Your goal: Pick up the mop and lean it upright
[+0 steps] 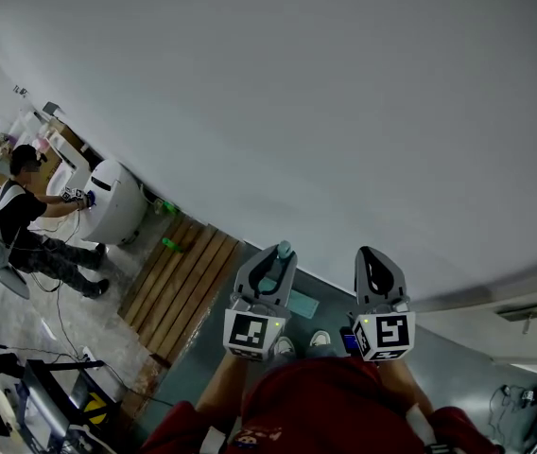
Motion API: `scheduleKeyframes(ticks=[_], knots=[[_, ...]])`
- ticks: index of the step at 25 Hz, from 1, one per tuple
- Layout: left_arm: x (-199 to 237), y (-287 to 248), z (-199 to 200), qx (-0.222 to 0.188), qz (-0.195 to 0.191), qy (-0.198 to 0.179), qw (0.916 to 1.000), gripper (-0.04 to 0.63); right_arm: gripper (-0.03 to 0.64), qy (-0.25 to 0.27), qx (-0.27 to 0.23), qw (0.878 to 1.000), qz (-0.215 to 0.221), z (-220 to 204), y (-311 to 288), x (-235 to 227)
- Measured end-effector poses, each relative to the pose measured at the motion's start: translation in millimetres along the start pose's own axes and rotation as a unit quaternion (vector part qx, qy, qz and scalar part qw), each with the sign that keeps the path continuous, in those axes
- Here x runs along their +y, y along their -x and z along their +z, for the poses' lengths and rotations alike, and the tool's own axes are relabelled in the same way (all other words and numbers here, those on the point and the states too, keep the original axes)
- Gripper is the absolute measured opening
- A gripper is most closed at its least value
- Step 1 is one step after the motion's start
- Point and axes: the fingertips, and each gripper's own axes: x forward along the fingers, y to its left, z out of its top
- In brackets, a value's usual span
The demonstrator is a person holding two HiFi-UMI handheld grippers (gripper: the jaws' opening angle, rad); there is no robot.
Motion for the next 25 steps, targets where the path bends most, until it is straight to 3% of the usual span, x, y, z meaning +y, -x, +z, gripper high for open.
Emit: scheduleKeyframes(ticks=[12,15,25], knots=[[-6.3,-0.8,-67.1,0.033,-0.01,0.012,0.9993,0.109,0.02,-0.003,0.005,1.0,-0.002,-2.5,-2.0,1.2],[-13.1,-0.6,-65.9,0.01,-0.013,0.009,0.9998,0.109,0.02,-0.003,0.004,1.0,-0.001,-3.7,-0.7,0.5],[-13.4,-4.6,-64.5,0.005,-0.018,0.009,0.9998,0.109,0.02,-0.002,0.003,1.0,-0.003,-0.9,-0.5,2.6]])
